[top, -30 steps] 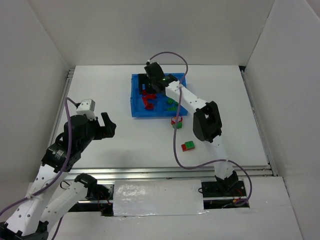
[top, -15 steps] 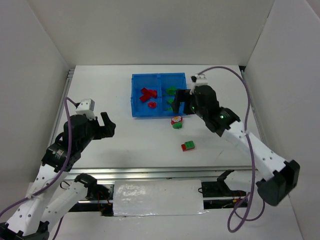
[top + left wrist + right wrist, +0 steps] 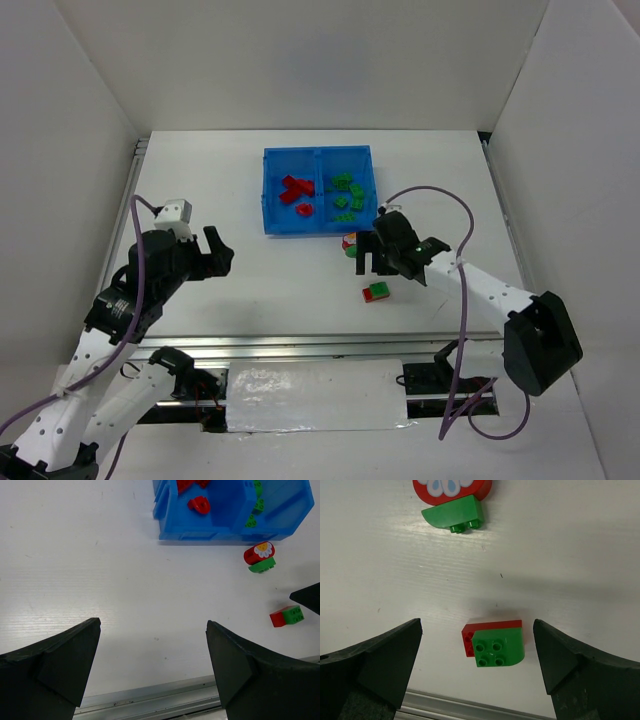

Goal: Sort the legos into containers by color

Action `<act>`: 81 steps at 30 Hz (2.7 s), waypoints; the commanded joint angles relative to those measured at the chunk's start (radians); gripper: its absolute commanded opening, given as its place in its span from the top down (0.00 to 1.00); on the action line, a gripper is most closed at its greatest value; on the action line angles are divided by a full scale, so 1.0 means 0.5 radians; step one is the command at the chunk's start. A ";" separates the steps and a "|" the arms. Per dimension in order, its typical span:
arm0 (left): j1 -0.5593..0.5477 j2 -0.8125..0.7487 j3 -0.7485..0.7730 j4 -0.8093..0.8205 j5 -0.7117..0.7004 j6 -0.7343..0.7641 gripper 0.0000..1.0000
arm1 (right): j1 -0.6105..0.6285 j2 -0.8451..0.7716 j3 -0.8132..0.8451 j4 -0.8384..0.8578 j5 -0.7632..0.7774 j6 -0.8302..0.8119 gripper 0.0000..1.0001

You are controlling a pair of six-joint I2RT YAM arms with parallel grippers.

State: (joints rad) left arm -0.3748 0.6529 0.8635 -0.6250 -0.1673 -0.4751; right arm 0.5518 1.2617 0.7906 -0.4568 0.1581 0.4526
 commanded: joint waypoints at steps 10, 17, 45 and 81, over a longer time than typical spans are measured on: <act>0.007 0.010 0.006 0.072 0.049 0.018 0.00 | 0.001 0.182 -0.044 -0.071 -0.083 0.184 0.18; 0.007 0.004 0.003 0.072 0.052 0.018 0.01 | 0.013 0.186 -0.109 -0.145 -0.009 0.264 0.29; 0.007 0.017 -0.079 0.332 0.392 -0.114 0.00 | 0.114 -0.485 -0.167 0.168 -0.205 0.662 1.00; -0.852 0.219 -0.395 1.990 1.497 0.837 0.29 | 0.360 -0.759 -0.106 1.312 -1.635 1.623 1.00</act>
State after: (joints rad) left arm -0.7910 0.7689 0.6266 0.3775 0.5350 -0.0971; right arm 0.7242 0.8932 0.6857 0.1654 -0.6380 1.2793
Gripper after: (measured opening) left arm 0.729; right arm 0.443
